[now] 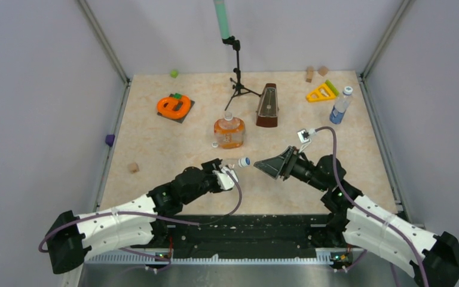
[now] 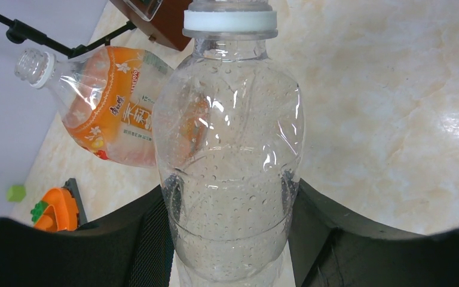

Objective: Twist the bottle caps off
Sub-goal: Unscrew the bottle cap from the plastic bottle.

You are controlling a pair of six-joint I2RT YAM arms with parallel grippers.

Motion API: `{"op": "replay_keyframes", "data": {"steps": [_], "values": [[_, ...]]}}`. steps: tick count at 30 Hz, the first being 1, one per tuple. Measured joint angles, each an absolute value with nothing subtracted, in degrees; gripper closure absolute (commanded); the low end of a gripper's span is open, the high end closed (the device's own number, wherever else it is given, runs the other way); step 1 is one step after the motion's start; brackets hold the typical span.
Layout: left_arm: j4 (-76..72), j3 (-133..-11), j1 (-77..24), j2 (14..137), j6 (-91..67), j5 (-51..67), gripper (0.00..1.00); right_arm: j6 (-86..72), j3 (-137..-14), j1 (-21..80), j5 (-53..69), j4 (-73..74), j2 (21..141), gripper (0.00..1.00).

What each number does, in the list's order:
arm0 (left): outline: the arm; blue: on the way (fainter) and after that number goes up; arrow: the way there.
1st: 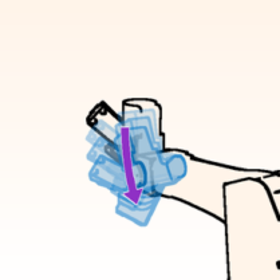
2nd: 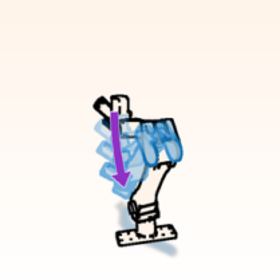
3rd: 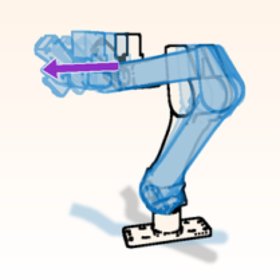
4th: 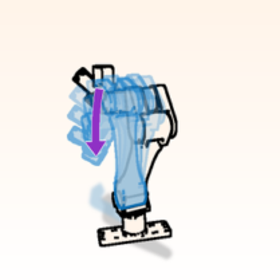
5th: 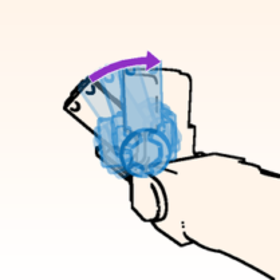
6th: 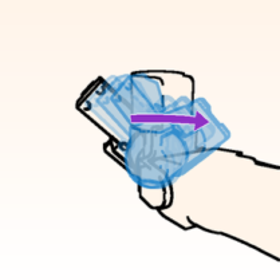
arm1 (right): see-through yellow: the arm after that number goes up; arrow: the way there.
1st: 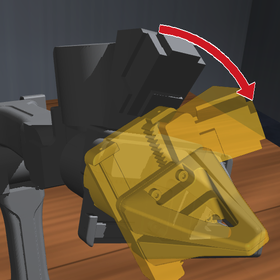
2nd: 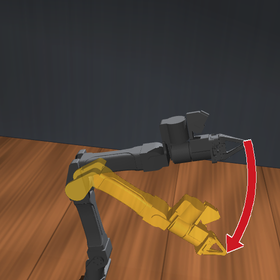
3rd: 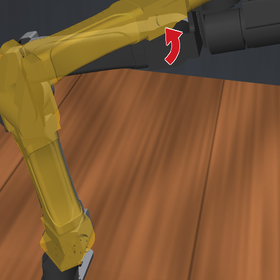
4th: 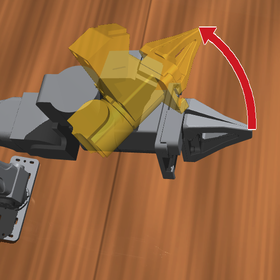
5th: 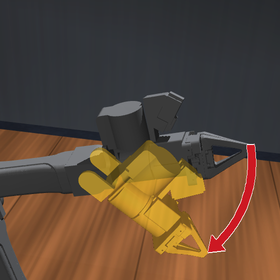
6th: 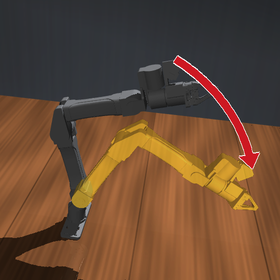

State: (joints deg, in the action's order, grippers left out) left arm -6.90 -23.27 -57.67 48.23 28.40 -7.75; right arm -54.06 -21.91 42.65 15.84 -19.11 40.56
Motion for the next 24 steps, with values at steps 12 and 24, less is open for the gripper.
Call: {"op": "replay_keyframes", "data": {"steps": [12, 24], "values": [[-6.92, -23.03, -59.35, 48.14, 32.56, -8.78, 1.00, -59.31, -21.28, 42.65, 16.03, -25.96, 50.22, 0.41], [-6.37, -23.03, -59.51, 48.14, 34.28, -8.86, 1.00, -60.71, -21.32, 42.65, 19.62, -30.33, 55.72, 0.51]]}}
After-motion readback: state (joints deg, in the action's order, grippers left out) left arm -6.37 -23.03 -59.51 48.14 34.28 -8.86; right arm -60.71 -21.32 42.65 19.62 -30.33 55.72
